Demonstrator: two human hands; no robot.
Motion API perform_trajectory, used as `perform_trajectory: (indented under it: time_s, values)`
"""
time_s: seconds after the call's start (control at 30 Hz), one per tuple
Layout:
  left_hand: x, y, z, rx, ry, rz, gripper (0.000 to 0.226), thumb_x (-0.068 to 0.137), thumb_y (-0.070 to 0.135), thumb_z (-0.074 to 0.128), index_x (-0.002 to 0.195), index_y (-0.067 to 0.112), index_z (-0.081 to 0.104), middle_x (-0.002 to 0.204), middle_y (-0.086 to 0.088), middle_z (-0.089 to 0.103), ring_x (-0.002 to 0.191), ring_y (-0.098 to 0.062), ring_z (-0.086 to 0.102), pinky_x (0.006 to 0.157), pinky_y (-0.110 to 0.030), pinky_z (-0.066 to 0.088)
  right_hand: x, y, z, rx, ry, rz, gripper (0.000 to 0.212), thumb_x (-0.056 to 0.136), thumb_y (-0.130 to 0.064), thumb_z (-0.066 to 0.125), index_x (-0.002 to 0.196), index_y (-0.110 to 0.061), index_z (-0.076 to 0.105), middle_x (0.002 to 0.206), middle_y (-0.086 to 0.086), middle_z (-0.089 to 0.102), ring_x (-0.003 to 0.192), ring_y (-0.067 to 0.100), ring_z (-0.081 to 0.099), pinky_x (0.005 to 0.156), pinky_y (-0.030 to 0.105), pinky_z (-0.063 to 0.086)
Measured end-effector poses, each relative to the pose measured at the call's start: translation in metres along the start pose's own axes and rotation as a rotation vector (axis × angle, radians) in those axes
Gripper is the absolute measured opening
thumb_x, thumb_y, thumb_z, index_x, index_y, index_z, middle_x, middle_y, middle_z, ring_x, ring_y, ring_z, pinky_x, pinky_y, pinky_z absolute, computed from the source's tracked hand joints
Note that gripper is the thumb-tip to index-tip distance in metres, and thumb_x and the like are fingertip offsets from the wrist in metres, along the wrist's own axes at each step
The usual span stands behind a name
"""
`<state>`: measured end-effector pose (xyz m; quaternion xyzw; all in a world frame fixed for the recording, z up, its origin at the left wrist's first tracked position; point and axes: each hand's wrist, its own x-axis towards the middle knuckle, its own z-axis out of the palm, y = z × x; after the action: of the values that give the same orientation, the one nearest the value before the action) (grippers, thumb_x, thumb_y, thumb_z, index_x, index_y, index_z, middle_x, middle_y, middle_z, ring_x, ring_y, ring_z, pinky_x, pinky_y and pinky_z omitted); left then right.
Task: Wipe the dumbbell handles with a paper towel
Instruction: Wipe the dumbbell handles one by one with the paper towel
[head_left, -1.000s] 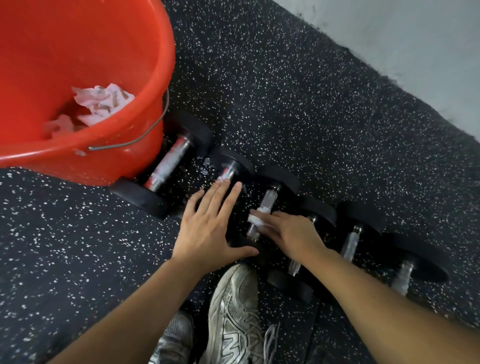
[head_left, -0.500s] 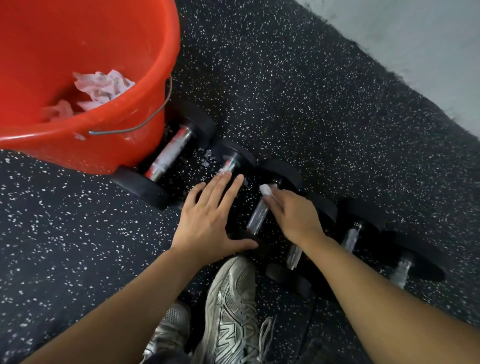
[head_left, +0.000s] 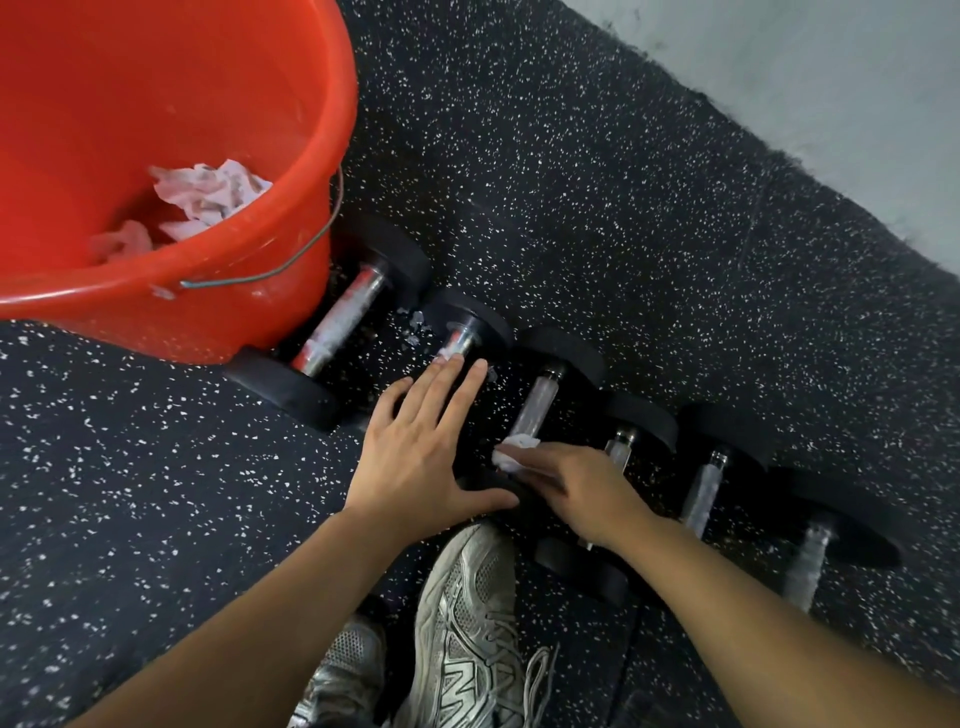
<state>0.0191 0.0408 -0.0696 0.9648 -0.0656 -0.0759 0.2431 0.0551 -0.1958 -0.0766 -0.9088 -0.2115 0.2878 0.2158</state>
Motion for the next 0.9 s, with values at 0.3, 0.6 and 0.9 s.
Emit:
perform_trajectory:
  time_s: [0.3,0.6,0.9]
  values:
    - [0.0,-0.001,0.001,-0.001,-0.003,0.001,0.133,0.064,0.098,0.05,0.166,0.027,0.003,0.172,0.002,0.018,0.158,-0.015,0.015,0.126,-0.047,0.019,0.011,-0.01,-0.01,0.034,0.099,-0.019,0.042,0.099,-0.06,0.044,0.128,-0.039,0.067,0.123,-0.025,0.063,0.117,-0.002,0.059,0.098,0.021,0.047]
    - [0.0,0.0,0.001,0.001,-0.002,0.0,0.133,0.063,0.099,0.049,0.166,0.027,0.003,0.172,0.002,0.02,0.158,-0.015,0.017,0.126,-0.046,0.019,0.004,-0.01,-0.005,-0.136,0.055,-0.045,0.043,0.1,-0.045,0.055,0.143,-0.04,0.053,0.132,-0.009,0.068,0.117,0.014,0.066,0.096,0.021,0.048]
    - [0.001,0.0,0.001,0.011,-0.007,-0.001,0.133,0.064,0.099,0.048,0.166,0.027,0.001,0.172,0.002,0.018,0.158,-0.015,0.016,0.126,-0.046,0.017,0.011,-0.009,-0.007,-0.228,0.082,-0.15,0.043,0.1,-0.054,0.041,0.136,-0.041,0.06,0.115,-0.009,0.072,0.102,0.016,0.071,0.082,0.032,0.058]
